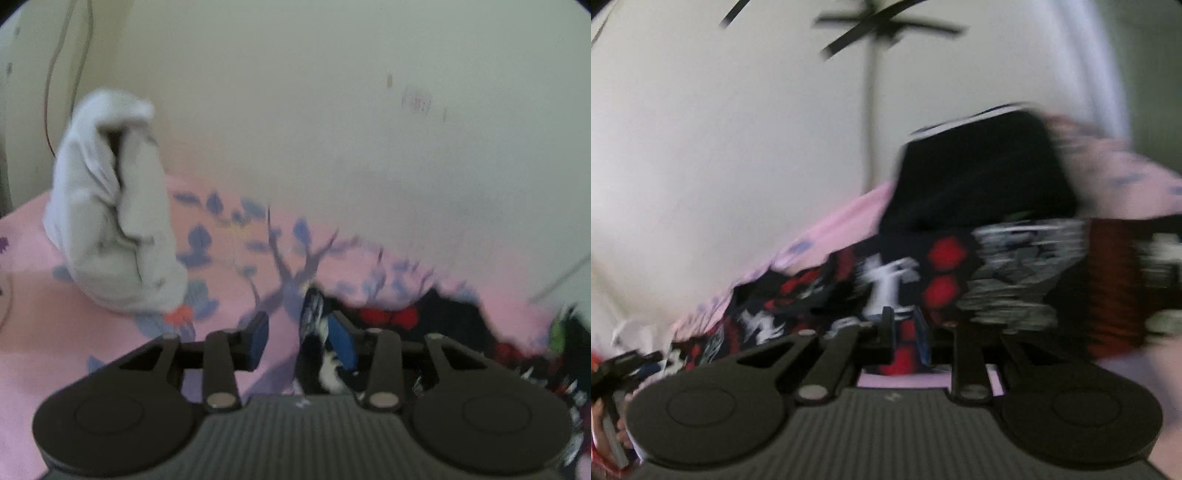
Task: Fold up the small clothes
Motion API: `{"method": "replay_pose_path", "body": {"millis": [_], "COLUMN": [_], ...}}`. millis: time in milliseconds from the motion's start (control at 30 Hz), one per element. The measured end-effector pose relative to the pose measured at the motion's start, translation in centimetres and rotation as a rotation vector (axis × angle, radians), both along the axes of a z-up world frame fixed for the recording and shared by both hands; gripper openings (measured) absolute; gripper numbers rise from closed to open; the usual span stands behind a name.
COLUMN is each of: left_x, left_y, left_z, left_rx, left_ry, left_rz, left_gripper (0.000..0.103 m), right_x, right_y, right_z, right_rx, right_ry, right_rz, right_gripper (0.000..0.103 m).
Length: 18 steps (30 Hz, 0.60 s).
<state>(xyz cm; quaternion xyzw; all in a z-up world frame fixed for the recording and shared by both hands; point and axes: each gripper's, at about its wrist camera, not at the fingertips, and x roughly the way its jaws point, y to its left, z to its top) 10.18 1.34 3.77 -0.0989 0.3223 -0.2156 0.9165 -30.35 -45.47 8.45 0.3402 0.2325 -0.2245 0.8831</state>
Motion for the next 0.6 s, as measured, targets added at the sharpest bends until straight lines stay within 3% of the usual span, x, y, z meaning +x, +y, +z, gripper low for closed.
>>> {"method": "replay_pose_path", "body": {"millis": [100,200,367,400,433,500,600], "left_x": [-0.9,-1.5,-2.8,-2.8,-2.7,-2.9,-3.1], "left_y": [0.1,-1.6,-6.3,-7.1,-7.7,-8.3,-8.3], "left_z": [1.2,1.2,-0.4,-1.3,-2.0,-2.3,-2.6], "left_rx": [-0.081,-0.111,0.000,0.040,0.075,0.113,0.110], "left_ry": [-0.023,-0.001,0.014,0.037,0.054,0.015,0.010], "left_rz": [-0.074,-0.196,-0.344,-0.358,-0.357,-0.362,-0.355], "left_gripper": [0.042,0.042,0.048,0.048,0.047,0.050,0.050], "right_x": [-4.8,-9.4,-14.1,-14.8,-15.4,-15.6,-14.6], "right_y": [-1.0,-2.1,-3.4,-3.7,-4.1,-4.9,-6.5], "right_z": [0.6,-0.1,-1.6,-1.9,-2.0,-2.2,-2.6], "right_rx": [-0.003,0.051,0.142,0.161,0.178,0.186,0.146], "right_ry": [0.019,0.016,0.009,-0.026,-0.054,-0.083,-0.094], "right_rz": [-0.133,-0.265,-0.462,-0.482,-0.491,-0.520,-0.560], "right_gripper": [0.019,0.023,0.033,0.033,0.036,0.039,0.041]}}
